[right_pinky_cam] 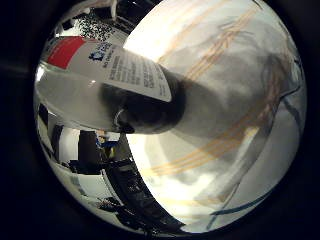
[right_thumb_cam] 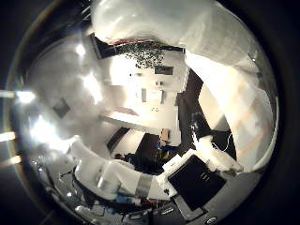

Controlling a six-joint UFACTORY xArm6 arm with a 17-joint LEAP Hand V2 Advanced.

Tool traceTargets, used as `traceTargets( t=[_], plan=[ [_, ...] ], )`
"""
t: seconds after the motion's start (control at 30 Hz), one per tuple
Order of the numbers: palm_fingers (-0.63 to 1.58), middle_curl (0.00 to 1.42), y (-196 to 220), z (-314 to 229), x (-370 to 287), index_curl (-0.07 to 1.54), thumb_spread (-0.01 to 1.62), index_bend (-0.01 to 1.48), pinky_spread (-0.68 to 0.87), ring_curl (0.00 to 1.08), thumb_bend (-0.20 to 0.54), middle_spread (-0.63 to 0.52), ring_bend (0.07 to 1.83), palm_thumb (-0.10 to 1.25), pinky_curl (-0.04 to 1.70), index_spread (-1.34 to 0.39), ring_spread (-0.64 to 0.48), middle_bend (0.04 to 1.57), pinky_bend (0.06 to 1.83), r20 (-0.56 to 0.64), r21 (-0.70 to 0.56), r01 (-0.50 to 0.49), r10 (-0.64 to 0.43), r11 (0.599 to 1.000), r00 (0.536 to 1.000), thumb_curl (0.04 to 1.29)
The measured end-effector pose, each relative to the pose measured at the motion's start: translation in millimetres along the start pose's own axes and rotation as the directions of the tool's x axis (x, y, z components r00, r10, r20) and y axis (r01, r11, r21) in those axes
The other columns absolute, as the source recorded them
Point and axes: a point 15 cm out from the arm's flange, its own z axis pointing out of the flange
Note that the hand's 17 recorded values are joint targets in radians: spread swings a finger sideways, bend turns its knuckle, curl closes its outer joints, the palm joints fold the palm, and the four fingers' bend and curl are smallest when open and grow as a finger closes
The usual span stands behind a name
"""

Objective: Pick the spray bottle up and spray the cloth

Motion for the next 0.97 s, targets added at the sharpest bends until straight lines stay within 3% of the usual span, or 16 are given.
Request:
traceTargets(
  t=[0.1,0.23,0.4,0.6,0.97],
  plan=[
    [0.08,0.35,-1,-6,-2,0.47,0.95,0.25,0.31,0.26,-0.026,0.0,0.66,0.79,0.56,-0.44,0.06,0.43,0.54,0.003,0.0,0.0,0.0,1.0,1.0,0.61],
    [0.1,0.33,4,-21,2,0.42,0.97,0.19,0.35,0.23,-0.027,0.03,0.56,0.79,0.48,-0.41,0.09,0.36,0.47,-0.037,-0.032,0.018,-0.019,0.999,0.999,0.58],
    [0.1,0.32,11,-57,-1,0.37,0.98,0.17,0.37,0.21,-0.024,0.05,0.46,0.78,0.41,-0.39,0.13,0.31,0.4,-0.155,-0.124,0.058,-0.077,0.991,0.985,0.55],
    [0.09,0.32,7,-90,-38,0.33,1.0,0.16,0.37,0.2,-0.023,0.05,0.38,0.78,0.37,-0.37,0.17,0.26,0.37,-0.193,-0.146,0.1,-0.128,0.984,0.973,0.53],
    [0.15,0.33,33,-181,-92,0.3,1.0,0.16,0.37,0.21,-0.023,0.05,0.3,0.79,0.33,-0.36,0.17,0.22,0.31,-0.27,-0.074,0.1,-0.116,0.992,0.956,0.51]
  ],
)
